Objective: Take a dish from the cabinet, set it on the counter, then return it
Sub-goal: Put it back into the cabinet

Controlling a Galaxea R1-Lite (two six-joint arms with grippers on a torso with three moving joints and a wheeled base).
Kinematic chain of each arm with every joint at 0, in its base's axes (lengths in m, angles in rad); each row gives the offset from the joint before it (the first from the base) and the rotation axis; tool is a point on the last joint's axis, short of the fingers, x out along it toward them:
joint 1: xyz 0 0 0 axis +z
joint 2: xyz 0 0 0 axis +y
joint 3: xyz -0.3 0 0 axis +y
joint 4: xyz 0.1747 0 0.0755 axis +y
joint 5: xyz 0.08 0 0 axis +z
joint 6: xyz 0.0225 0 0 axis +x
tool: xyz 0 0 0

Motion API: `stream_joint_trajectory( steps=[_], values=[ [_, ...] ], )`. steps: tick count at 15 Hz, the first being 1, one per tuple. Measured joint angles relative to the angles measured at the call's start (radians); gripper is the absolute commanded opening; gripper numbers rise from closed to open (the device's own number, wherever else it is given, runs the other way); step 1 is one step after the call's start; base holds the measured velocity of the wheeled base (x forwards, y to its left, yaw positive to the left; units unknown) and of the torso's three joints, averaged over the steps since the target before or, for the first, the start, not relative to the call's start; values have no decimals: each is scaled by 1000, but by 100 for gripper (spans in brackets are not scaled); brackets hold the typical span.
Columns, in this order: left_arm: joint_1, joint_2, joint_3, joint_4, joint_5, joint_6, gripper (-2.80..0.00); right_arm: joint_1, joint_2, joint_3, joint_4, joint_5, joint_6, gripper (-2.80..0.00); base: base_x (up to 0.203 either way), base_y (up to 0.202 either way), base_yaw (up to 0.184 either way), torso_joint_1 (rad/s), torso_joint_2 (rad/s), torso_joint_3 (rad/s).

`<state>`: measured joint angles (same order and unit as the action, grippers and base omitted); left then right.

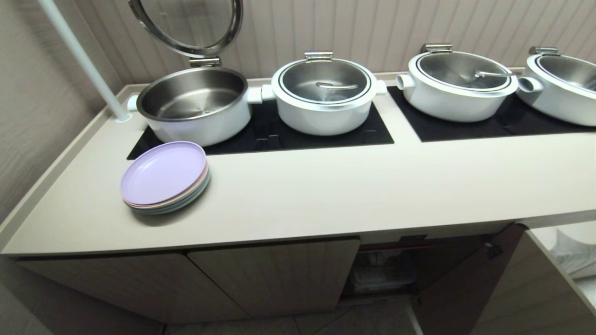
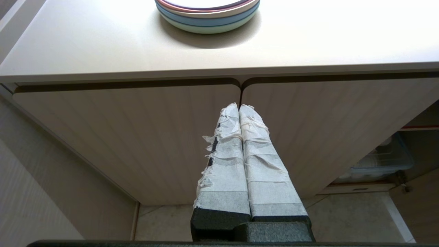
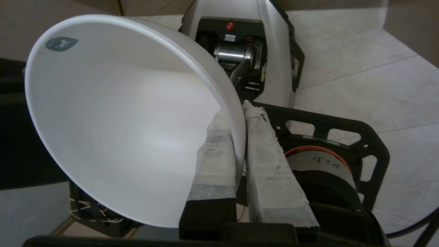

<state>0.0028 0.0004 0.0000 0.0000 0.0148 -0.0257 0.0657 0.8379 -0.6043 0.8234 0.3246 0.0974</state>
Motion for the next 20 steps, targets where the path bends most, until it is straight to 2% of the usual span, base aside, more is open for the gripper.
stream_joint_trajectory(
  steps=[6,20],
  values=[
    [0,0,0,0,0,0,-280,-1,-1,-3,28,-49,-62,-280,0,0,0,0,0,0],
    [0,0,0,0,0,0,-280,-12,2,-5,30,-50,-67,-280,0,0,0,0,0,0]
  ],
)
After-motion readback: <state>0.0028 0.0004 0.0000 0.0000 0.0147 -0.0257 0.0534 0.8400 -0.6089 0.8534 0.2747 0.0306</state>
